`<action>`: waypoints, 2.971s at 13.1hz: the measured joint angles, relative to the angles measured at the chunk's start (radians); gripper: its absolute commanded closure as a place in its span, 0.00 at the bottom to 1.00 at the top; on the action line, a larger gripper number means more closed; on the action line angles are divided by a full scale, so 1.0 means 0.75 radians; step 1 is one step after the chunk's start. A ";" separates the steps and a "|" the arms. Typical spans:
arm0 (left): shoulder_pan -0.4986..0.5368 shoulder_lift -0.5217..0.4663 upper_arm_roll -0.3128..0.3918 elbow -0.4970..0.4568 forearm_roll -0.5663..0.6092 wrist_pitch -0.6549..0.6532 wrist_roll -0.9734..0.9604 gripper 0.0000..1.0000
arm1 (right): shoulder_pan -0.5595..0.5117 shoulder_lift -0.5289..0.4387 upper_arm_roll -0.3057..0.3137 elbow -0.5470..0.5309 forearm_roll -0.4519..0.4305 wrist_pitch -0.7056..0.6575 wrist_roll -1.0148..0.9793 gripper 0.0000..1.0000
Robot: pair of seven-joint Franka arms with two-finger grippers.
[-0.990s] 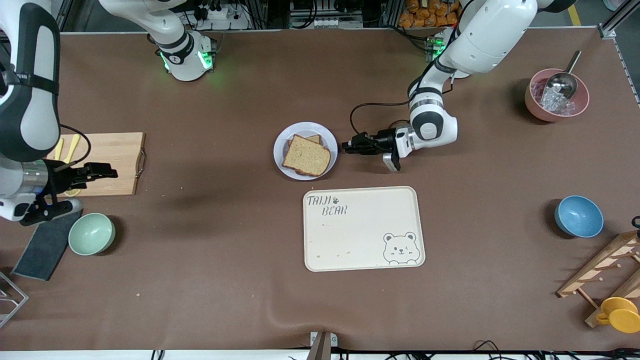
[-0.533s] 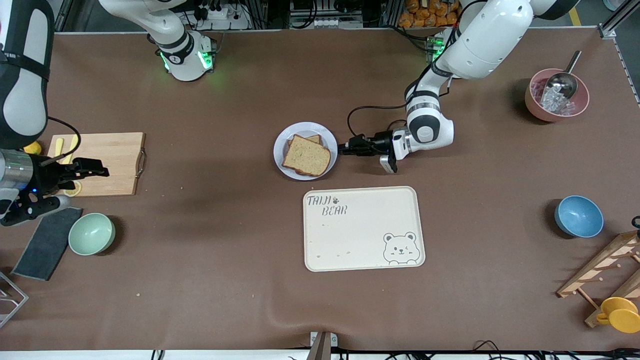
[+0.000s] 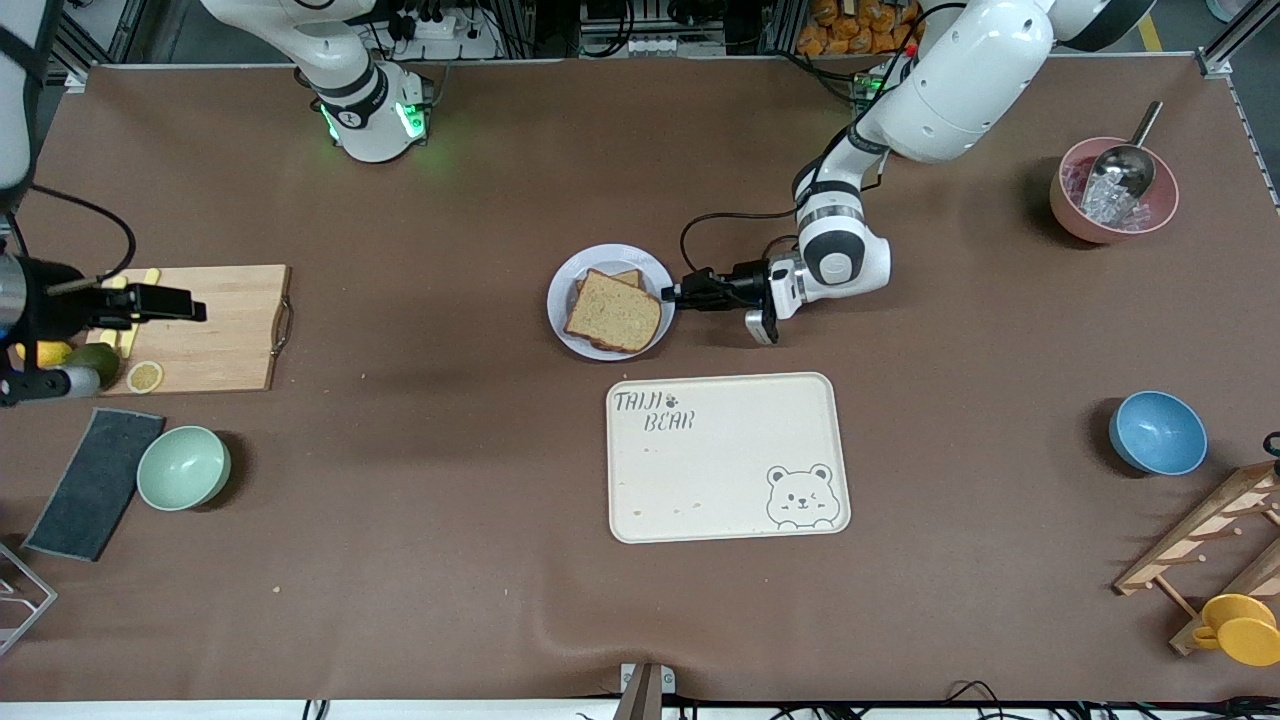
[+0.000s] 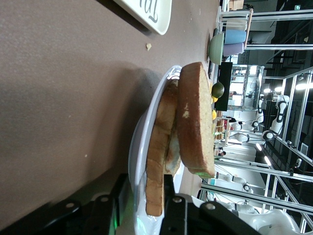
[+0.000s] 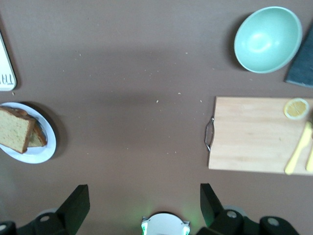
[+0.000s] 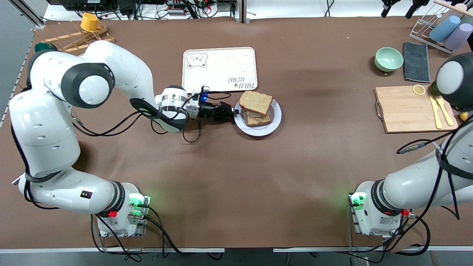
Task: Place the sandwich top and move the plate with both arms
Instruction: 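Open the right gripper and draw the right arm back to rest, then slide the plate with the left gripper toward the bear tray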
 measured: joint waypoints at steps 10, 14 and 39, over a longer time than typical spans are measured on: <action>0.000 0.011 0.000 0.006 -0.004 0.000 0.025 0.87 | -0.107 -0.428 0.109 -0.459 -0.070 0.281 0.095 0.00; 0.001 0.013 0.000 0.007 -0.004 0.000 0.028 0.99 | -0.160 -0.433 0.152 -0.485 -0.070 0.336 0.094 0.00; 0.044 0.025 -0.021 0.138 -0.039 -0.108 0.048 1.00 | -0.125 -0.380 0.155 -0.342 -0.116 0.289 0.090 0.00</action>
